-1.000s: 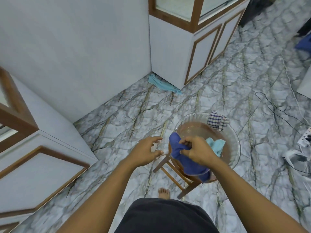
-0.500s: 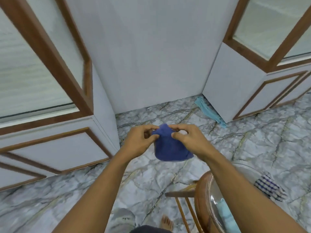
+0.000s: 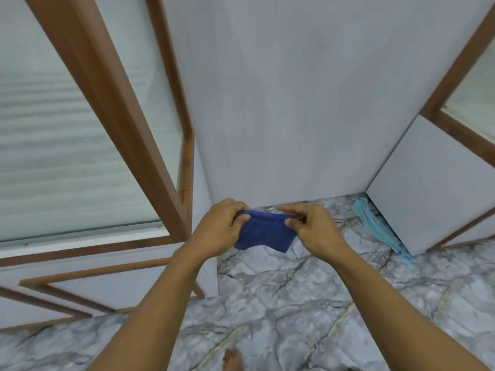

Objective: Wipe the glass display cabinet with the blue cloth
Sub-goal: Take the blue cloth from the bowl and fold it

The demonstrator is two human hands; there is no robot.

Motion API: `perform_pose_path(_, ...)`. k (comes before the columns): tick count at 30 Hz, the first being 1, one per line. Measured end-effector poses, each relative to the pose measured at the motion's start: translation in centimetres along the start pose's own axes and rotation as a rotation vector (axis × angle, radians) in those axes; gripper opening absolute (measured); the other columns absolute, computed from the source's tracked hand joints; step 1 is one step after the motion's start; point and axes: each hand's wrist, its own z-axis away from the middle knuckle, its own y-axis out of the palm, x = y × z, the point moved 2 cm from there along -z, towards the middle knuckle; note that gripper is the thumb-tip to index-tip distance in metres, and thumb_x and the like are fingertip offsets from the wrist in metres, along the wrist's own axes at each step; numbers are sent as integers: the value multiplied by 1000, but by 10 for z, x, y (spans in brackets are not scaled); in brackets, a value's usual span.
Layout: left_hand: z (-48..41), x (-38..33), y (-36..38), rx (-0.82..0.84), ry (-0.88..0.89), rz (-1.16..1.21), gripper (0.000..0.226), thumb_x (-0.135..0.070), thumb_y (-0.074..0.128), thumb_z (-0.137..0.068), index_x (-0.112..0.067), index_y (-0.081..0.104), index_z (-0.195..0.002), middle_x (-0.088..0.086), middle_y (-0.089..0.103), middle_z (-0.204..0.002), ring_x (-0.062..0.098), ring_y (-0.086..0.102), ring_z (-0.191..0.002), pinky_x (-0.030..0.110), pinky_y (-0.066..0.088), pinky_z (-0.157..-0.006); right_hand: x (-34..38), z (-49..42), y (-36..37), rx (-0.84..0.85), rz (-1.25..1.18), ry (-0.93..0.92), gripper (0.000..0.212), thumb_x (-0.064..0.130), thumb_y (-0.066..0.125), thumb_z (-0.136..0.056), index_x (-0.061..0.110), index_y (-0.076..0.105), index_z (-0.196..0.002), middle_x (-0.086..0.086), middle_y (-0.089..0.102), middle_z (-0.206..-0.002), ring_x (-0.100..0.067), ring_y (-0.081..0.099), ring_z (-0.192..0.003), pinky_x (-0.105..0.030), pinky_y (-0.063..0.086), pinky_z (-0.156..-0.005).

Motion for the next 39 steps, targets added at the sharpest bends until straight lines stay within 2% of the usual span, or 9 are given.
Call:
perform_pose_path(4, -40, 10, -32, 13, -3, 18, 18, -27, 40, -105, -21, 57, -101, -8, 48, -103, 7, 52, -87, 16, 38, -76, 29, -53, -1, 8, 144, -129, 28, 7, 55, -99, 19, 71, -119, 11, 63, -106, -4, 58, -93, -1, 42, -76)
perform_pose_path(9, -88, 22, -63, -68, -51, 113, 17, -28, 40, -105, -30, 55, -96, -8, 63, -86, 14, 60, -82, 28, 47, -75, 53, -127, -3, 55, 53, -206, 23, 10, 53, -100, 30, 66, -100, 14, 67, -101, 2, 61, -89, -9, 44, -75)
perform_pose_path(15, -147, 23, -102, -417, -137, 206, 15, -27, 48, -102, -38, 50, -113, -4, 68, -93, 8, 65, -83, 15, 51, -70, 91, -236, -14, 139, -48, -341, 24, 11, 60, -97, 34, 63, -99, 4, 65, -95, -14, 61, -78, -17, 46, -68)
perform_pose_path(20, -185, 11, -138, -768, -206, 259, 28, -18, 55, -99, -44, 55, -89, -9, 66, -73, 4, 63, -65, 14, 47, -58, 150, -329, -22, 314, -93, -527, 21, 8, 62, -96, 28, 65, -93, 9, 69, -93, -15, 65, -82, -17, 51, -69)
perform_pose_path(23, -194, -6, -163, -918, -254, 245, 32, -11, 60, -95, -41, 65, -85, -19, 68, -83, 1, 65, -78, 14, 48, -68, 194, -364, -23, 462, -128, -644, 25, 3, 60, -95, 26, 66, -88, 11, 70, -85, -7, 64, -74, -14, 50, -66)
perform_pose_path(28, -194, -32, -205, -1119, -375, -20, 33, -17, 71, -87, -39, 63, -111, -19, 57, -101, -3, 55, -90, 22, 51, -84, 271, -394, -17, 612, -148, -880, 33, -3, 58, -93, 28, 68, -88, 10, 70, -88, -10, 65, -79, -14, 51, -69)
perform_pose_path(33, -166, -63, -257, -1251, -451, -413, 42, -17, 64, -92, -30, 56, -131, -18, 40, -103, -1, 47, -84, 2, 36, -75, 344, -380, -2, 547, -288, -1066, 29, 1, 63, -92, 28, 67, -82, 10, 66, -90, -10, 60, -75, -13, 46, -65)
perform_pose_path(36, -147, -86, -294, -1316, -474, -629, 44, -14, 60, -94, -20, 54, -137, -5, 44, -121, 13, 54, -93, 23, 50, -84, 390, -362, 4, 487, -383, -1189, 34, -1, 62, -91, 29, 69, -79, 5, 64, -96, -7, 60, -82, -9, 45, -69)
perform_pose_path(39, -135, -103, -328, -1315, -427, -970, 40, -3, 63, -88, -2, 60, -128, 18, 55, -116, 29, 65, -81, 35, 60, -67, 432, -348, 5, 406, -455, -1303, 28, -1, 62, -93, 25, 73, -86, 11, 58, -94, -1, 58, -86, -2, 45, -75)
